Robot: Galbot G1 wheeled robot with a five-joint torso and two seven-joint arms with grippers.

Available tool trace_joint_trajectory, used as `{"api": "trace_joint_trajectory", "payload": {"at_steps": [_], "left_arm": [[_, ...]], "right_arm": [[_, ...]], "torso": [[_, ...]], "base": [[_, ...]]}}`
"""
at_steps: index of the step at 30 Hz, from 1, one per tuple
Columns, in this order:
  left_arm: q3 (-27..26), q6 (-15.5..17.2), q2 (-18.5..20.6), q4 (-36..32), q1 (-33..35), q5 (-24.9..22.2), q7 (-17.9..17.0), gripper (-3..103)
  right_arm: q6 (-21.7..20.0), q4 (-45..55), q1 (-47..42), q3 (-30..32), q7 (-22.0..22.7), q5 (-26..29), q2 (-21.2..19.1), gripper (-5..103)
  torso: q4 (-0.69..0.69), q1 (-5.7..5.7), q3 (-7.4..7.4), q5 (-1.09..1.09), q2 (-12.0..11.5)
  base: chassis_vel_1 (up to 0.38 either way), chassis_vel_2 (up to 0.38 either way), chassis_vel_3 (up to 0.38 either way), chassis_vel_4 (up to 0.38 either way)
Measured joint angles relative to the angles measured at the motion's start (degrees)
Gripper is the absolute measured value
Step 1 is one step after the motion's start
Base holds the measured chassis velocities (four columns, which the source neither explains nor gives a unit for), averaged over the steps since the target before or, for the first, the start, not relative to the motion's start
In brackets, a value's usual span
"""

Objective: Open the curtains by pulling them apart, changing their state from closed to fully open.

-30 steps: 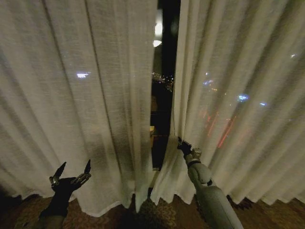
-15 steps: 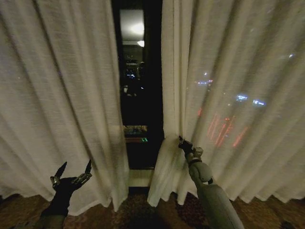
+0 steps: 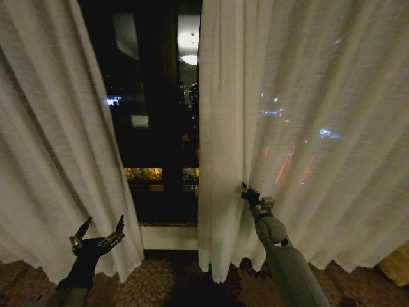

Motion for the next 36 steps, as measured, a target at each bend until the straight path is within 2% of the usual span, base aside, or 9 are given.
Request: {"api": "trace_joint_trajectory", "payload": {"at_steps": [36], "left_arm": [[-0.6,-0.4,0.0,0.5,-0.5,-0.2,0.2,100]], "right_arm": [[0.3,1.7,-3.1,4.0,-0.7,-0.2,-0.2,0]], "torso": [[0.00,-0.01,0.00,0.01,0.0]], "base": [[-0.310,-0.395,0.309,0.395]]}}
